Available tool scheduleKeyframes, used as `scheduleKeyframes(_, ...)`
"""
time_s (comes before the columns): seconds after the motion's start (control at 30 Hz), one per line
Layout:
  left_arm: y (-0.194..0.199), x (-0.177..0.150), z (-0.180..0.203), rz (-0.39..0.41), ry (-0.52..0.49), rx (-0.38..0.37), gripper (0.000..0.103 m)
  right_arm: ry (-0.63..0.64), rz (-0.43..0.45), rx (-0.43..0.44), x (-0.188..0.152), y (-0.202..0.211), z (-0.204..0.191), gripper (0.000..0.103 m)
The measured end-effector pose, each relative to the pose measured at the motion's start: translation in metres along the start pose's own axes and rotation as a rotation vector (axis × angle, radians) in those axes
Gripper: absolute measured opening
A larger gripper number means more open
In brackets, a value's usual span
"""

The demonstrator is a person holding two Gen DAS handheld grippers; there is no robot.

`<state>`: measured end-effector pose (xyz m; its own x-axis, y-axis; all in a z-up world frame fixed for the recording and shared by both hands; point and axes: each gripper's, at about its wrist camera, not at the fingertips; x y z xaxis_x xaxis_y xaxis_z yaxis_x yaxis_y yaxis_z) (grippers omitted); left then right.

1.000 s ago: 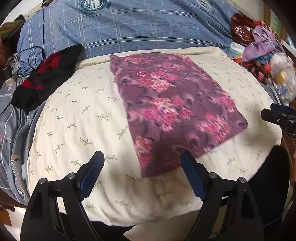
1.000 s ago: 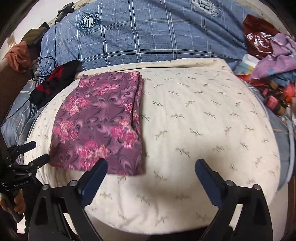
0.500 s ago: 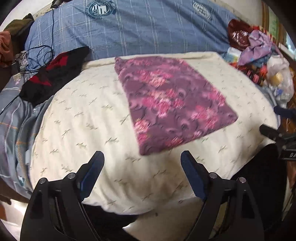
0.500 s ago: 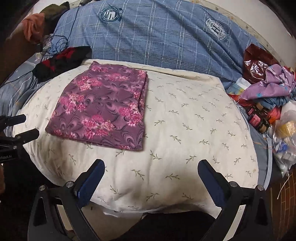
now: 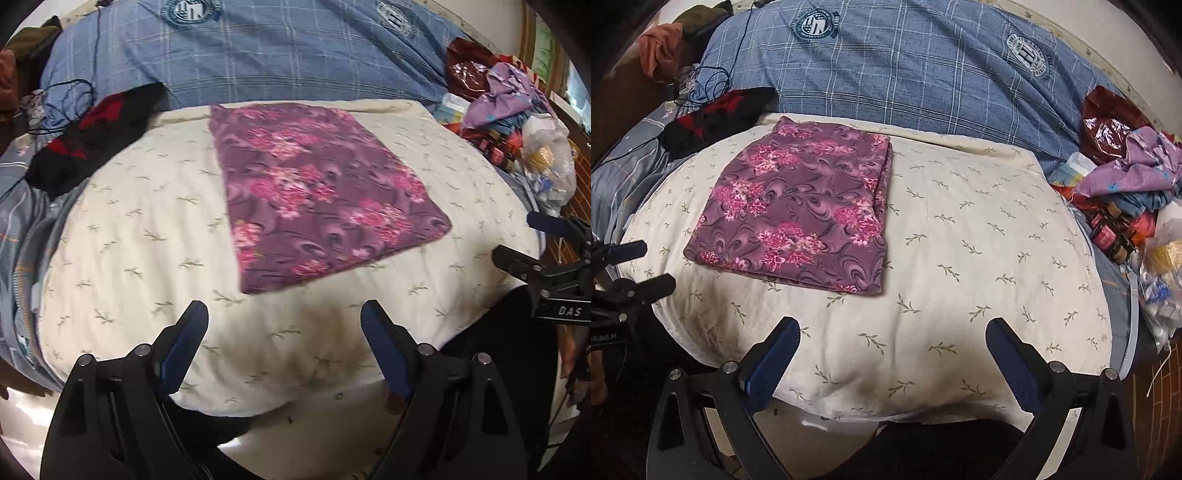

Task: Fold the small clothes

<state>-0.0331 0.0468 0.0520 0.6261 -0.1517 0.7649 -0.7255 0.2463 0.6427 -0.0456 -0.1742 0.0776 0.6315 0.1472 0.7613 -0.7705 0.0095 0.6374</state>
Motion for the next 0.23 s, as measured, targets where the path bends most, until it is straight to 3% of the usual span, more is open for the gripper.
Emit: scheduleKeyframes(0.23,0.012,0.005,0.025,0.063,-0.041,-0.042,0.085,-0.063,-0.017,-0.006,-0.003,0.000,0.012,0.102)
Point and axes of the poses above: each gripper's, at about its wrist camera, not at the fingertips, and y roughly against the way its jaws point, z to its right, x to its top, and after that the axes turned 14 degrees about z, right-handed
